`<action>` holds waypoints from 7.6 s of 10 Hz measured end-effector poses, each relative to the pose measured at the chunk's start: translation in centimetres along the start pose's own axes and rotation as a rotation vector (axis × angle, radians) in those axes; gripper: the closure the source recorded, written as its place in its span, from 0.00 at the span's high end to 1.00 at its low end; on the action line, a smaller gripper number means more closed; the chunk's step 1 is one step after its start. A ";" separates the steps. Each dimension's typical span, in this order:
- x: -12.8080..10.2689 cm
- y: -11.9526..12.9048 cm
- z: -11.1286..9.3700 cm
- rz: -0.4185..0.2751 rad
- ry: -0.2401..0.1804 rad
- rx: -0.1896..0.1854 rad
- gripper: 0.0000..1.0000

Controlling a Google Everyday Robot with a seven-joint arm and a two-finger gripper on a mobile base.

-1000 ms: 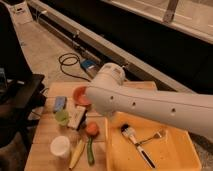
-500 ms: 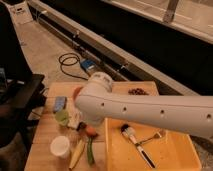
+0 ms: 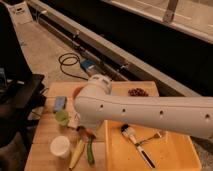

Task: Place banana in red bowl

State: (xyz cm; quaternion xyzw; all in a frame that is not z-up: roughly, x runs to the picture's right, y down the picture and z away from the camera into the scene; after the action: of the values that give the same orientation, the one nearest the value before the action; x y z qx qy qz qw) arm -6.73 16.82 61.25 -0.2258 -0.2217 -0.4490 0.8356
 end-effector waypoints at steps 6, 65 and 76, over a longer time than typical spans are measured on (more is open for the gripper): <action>-1.7 -1.8 4.4 -0.039 -0.071 -0.015 0.65; 11.8 -5.3 -2.8 0.170 -0.006 0.179 0.00; 25.7 -9.8 -2.0 0.134 -0.019 0.277 0.00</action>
State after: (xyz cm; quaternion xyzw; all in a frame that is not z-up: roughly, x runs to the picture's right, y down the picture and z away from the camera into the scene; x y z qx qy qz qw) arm -1.93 -5.83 76.13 -0.1269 -0.2739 -0.3554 0.8846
